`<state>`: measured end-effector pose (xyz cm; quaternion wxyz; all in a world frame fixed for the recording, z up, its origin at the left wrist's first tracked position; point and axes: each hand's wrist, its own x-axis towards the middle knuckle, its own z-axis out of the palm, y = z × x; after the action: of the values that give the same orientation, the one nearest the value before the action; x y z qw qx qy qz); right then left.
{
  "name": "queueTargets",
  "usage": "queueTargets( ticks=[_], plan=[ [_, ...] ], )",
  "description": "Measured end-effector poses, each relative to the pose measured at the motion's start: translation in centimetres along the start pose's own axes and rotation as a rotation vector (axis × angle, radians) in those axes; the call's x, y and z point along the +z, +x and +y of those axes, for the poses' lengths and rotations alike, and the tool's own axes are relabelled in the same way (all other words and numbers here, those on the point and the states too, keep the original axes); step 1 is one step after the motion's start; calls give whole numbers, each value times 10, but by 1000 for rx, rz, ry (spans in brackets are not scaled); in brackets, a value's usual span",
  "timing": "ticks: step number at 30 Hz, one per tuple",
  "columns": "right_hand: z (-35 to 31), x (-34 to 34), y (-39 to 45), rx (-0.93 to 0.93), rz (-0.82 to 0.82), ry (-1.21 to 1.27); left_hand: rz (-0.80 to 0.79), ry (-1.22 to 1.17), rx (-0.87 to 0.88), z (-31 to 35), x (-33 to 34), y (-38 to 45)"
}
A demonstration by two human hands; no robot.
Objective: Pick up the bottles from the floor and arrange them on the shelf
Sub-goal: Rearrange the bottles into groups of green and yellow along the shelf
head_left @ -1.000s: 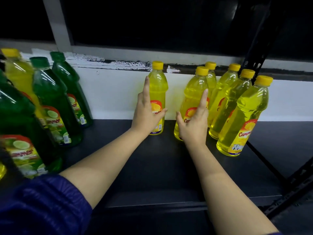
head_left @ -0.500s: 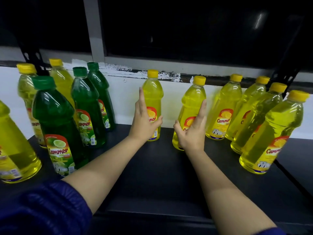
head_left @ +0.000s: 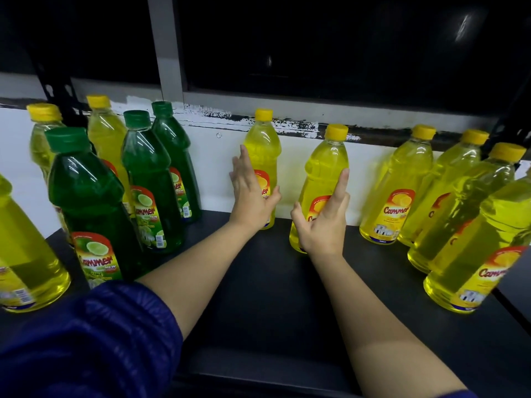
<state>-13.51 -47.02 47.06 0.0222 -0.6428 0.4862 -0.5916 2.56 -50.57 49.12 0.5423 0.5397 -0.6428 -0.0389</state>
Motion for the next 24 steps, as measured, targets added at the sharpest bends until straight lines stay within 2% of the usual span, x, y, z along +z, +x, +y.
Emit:
queueTargets(
  ticks=[6, 17, 24],
  plan=[
    [0, 4, 0, -1, 0, 3, 10, -14, 19, -8, -6, -2],
    [-8, -3, -7, 6, -46, -4, -97, -9, -1, -15, -20, -24],
    [-25, -6, -21, -35, -141, 51, -156, -11, -155, -9, -65, -53]
  ],
)
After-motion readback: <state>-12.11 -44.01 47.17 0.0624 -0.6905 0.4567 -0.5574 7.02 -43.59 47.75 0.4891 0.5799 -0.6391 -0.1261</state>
